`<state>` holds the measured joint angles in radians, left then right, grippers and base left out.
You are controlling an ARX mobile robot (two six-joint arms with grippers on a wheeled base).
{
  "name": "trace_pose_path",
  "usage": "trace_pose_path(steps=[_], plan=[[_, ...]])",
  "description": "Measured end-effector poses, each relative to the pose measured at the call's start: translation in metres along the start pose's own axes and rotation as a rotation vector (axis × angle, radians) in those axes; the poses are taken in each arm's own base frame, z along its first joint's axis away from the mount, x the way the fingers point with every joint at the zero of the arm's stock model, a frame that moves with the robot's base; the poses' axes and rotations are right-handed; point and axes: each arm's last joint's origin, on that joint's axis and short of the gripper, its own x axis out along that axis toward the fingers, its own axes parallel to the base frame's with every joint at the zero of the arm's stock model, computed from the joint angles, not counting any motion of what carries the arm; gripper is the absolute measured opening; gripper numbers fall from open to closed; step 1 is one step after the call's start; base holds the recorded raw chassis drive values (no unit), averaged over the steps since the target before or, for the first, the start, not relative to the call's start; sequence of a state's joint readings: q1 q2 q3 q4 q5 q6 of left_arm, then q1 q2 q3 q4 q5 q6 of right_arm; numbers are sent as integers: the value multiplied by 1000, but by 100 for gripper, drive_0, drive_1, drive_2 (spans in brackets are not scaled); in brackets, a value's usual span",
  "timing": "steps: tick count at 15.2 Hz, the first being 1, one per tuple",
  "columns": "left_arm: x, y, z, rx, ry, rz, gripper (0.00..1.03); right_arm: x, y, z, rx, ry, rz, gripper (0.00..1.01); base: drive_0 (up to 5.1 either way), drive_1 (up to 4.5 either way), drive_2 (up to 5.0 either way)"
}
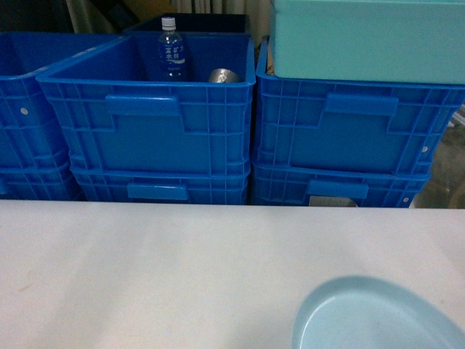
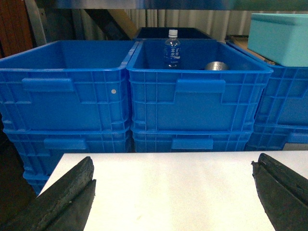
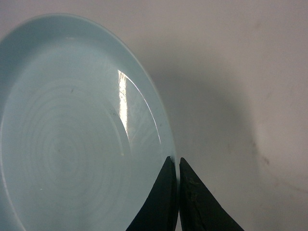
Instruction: Place blue tray on left shelf second layer neatly
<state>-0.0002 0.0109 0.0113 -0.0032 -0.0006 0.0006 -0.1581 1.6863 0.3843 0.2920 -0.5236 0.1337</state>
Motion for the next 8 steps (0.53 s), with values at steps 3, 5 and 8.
trace_pose_path(steps=[3, 5, 8], plan=[[0, 0, 0, 0, 0, 0, 98, -66, 20, 41, -182, -341, -137, 2, 0, 0, 0], [0, 0, 0, 0, 0, 0, 98, -111, 24, 44, -203, -484, -195, 2, 0, 0, 0], [0, 0, 0, 0, 0, 0, 98, -163, 48, 13, -269, -643, -207, 2, 0, 0, 0]])
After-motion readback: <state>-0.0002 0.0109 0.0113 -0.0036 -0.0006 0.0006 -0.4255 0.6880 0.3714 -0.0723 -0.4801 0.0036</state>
